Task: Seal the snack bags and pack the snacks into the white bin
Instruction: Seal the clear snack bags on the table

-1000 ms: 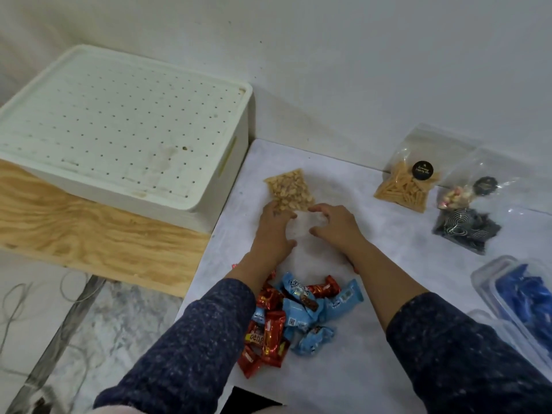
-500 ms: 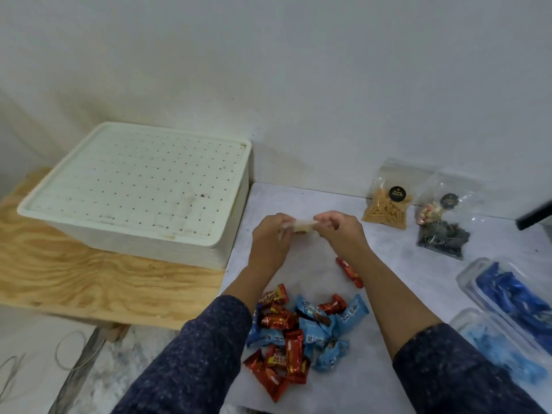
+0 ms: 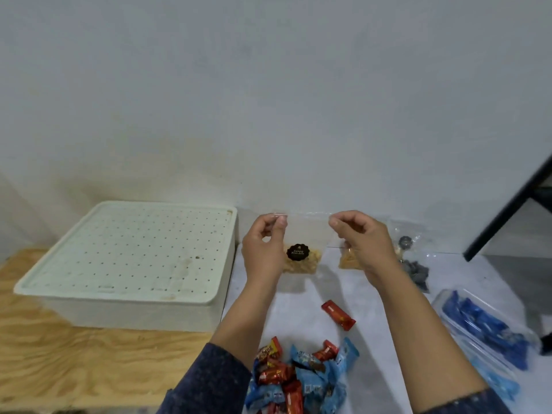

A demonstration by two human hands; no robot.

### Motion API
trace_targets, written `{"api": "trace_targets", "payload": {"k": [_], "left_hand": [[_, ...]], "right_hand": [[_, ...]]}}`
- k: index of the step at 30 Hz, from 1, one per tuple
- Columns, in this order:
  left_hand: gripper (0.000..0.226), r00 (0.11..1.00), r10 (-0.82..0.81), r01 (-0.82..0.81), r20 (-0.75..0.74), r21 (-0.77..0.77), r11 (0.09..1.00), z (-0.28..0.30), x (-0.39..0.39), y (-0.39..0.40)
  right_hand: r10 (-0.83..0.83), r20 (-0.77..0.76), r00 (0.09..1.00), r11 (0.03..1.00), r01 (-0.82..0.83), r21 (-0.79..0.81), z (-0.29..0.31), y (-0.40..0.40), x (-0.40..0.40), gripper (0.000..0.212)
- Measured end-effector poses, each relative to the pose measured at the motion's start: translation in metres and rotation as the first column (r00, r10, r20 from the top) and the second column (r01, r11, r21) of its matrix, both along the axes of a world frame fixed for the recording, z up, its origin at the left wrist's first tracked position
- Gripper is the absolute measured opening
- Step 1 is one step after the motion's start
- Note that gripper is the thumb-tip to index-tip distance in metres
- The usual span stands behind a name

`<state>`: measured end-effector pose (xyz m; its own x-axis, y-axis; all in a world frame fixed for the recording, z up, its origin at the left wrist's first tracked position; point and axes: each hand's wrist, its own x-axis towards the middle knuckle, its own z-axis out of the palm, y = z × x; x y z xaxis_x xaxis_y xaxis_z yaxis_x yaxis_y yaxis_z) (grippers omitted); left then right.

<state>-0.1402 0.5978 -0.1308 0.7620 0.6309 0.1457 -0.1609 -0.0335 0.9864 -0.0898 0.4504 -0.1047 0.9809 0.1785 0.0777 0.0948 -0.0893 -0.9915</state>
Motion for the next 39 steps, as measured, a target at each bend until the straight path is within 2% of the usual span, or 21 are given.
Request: {"api": "trace_targets", "payload": {"k": [4,14,21,25,31,39], "left_hand": [[0.013,0.998,-0.002,0.008,0.06,-0.101,0.995,0.017,0.004,-0.019],[0.009,0.993,-0.044,0.054,0.109,-0.084,0.995,0.037,0.012,-0.055],[0.011,0.989,0.043,-0.021,0.145,-0.149,0.989,0.046,0.011,-0.062],[0.009,0.991,0.04,-0.019,0.132,-0.155,0.988,0.044,0.01,-0.063],[0.016,0.992,-0.025,0.029,0.12,-0.031,0.999,0.04,0.008,-0.062],[0.022,0.994,0.004,-0.009,0.113,0.049,0.999,0.043,0.01,-0.063]], "right_hand": [[0.028,0.02,0.999,0.999,-0.029,0.016,0.019,-0.016,0.004,0.013],[-0.006,0.194,0.981,0.998,0.016,-0.055,0.036,-0.048,0.015,0.023],[0.067,0.166,0.984,0.997,-0.072,0.021,0.033,-0.048,0.014,0.018],[0.08,0.166,0.983,0.995,-0.089,0.046,0.033,-0.047,0.014,0.017],[0.067,0.186,0.98,0.994,-0.082,0.07,0.036,-0.053,0.02,0.02],[0.04,0.202,0.979,0.998,-0.05,0.043,0.035,-0.055,0.023,0.022]]}}
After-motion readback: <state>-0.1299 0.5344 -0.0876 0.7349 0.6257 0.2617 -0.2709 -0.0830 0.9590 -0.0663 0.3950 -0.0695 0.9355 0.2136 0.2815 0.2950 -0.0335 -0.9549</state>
